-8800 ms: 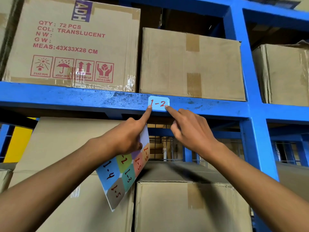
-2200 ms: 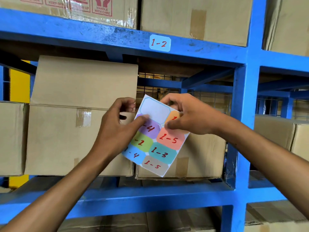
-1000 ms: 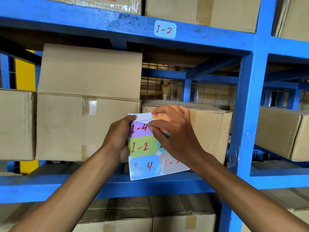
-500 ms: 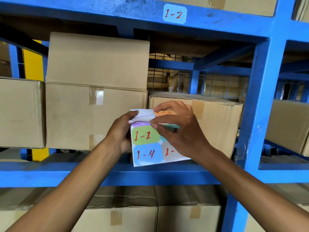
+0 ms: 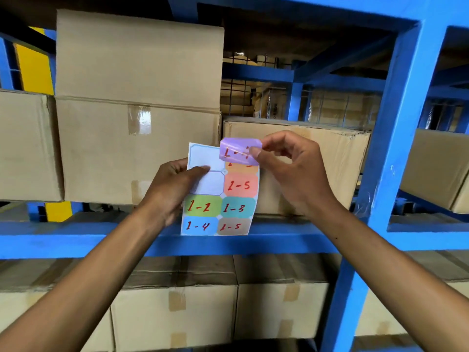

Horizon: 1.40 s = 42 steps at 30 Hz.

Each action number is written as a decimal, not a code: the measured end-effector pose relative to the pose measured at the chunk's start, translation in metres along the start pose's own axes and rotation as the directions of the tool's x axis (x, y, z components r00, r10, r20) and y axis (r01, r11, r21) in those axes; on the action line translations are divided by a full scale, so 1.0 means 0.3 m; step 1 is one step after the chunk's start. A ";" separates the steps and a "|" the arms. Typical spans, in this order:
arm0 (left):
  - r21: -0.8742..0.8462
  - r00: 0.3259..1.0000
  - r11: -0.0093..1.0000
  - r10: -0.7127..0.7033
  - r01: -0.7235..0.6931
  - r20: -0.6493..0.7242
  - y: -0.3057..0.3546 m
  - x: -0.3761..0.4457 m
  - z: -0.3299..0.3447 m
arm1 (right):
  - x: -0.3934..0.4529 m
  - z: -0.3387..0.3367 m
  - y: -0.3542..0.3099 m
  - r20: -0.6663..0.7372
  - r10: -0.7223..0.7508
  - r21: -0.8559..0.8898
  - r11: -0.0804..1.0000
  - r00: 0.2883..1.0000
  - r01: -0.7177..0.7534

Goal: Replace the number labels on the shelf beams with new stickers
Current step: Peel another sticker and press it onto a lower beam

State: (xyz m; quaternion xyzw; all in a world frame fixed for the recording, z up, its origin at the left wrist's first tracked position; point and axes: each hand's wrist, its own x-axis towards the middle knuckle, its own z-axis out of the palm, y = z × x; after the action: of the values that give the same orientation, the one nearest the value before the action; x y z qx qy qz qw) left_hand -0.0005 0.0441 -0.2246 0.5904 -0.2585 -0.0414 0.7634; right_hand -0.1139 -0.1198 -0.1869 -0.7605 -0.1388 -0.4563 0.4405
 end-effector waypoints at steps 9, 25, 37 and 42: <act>0.513 0.989 0.852 0.143 -0.109 -0.027 -0.242 -0.149 0.006 | -0.140 0.017 0.186 -0.084 0.251 0.085 0.966 0.964 -0.244; 0.794 0.894 0.434 0.334 -0.426 0.298 -0.434 -0.246 -0.041 | -0.430 0.085 0.428 0.021 0.287 -0.092 0.954 0.958 -0.284; 0.816 0.816 0.198 0.353 -0.544 0.459 -0.438 -0.239 -0.035 | -0.446 0.089 0.457 -0.031 0.335 -0.052 0.940 0.942 -0.336; 0.837 0.840 0.189 0.313 -0.513 0.444 -0.440 -0.230 -0.030 | -0.440 0.086 0.453 -0.009 0.352 -0.070 0.933 0.936 -0.352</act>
State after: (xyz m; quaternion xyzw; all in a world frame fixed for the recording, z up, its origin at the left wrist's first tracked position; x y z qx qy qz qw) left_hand -0.0241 0.0381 -0.3719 0.8196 -0.4473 0.2720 0.2327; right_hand -0.0876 -0.1519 -0.3736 -0.7890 0.0152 -0.3734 0.4877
